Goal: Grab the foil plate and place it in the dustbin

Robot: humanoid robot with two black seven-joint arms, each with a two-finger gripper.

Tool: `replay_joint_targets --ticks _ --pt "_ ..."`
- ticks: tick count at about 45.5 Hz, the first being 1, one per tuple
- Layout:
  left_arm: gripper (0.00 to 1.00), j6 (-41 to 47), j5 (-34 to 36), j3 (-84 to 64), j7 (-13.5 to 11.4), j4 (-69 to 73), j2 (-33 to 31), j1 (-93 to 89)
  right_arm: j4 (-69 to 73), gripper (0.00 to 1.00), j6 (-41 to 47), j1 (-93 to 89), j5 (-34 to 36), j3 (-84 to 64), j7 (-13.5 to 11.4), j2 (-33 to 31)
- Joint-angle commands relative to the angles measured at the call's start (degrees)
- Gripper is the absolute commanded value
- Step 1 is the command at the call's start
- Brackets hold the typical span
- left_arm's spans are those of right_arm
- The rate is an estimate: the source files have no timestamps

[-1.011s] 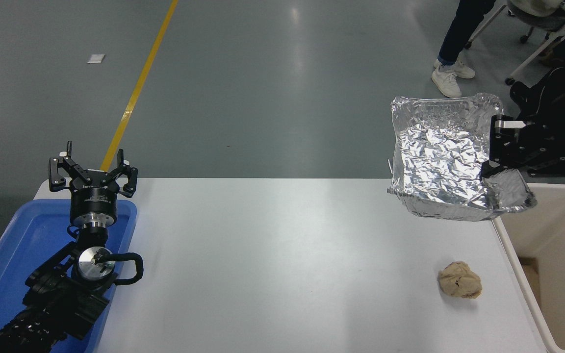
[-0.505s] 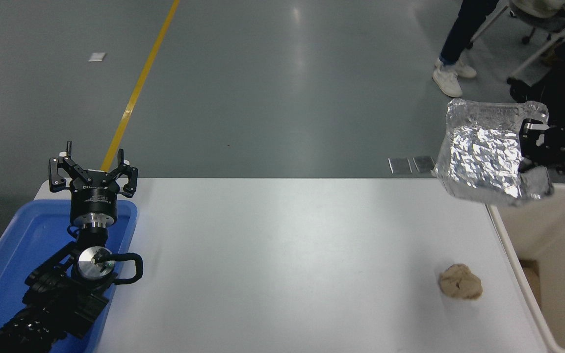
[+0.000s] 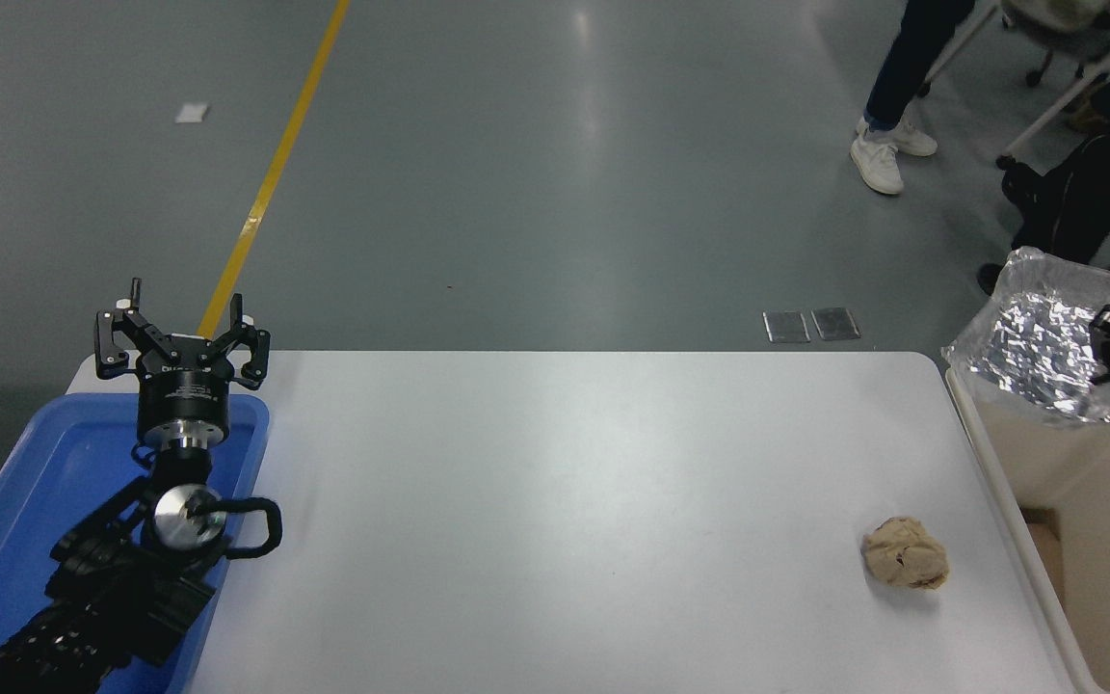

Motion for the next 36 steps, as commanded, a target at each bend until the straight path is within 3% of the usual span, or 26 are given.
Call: replay_joint_targets --ticks 1,11,24,25,27,28,30,31,36 --pt "0.99 0.0 0.0 0.0 0.0 0.1 0.0 0.0 -17.7 0.00 -2.0 -18.1 0.0 12.0 -0.3 4.9" --pt "0.99 0.0 -0.1 0.0 -0.1 0.1 0.0 0.1 -17.9 0.00 -15.2 -27.0 0.0 20.0 -0.8 7.8" --pt "0.99 0.0 -0.1 0.0 -0.1 0.1 0.0 0.0 -17.9 0.00 -18.4 -28.9 0.0 21.2 -0.9 9.7" --pt "0.99 0.1 -0.1 0.0 -0.1 0.1 0.0 0.1 -17.9 0.05 -18.4 -28.9 0.0 21.2 -0.9 9.7" --pt "0.99 0.1 -0.1 0.0 -0.1 0.1 0.0 0.1 -18.0 0.53 -19.5 -28.9 0.0 21.2 -0.9 9.7" --pt "0.99 0.0 -0.1 0.0 -0.1 0.1 0.0 0.1 -18.0 0.72 -20.3 -28.9 0.0 21.1 -0.8 9.7" --pt "0.99 0.0 -0.1 0.0 -0.1 0.1 0.0 0.1 -17.9 0.95 -21.6 -28.8 0.1 21.1 -0.7 9.7" --pt "0.99 0.0 -0.1 0.0 -0.1 0.1 0.0 0.1 -17.9 1.00 -21.9 -28.8 0.1 21.1 -0.7 9.7" --pt "0.99 0.0 -0.1 0.0 -0.1 0.1 0.0 0.1 -17.7 1.00 -21.7 -28.1 0.1 21.1 -0.7 9.7"
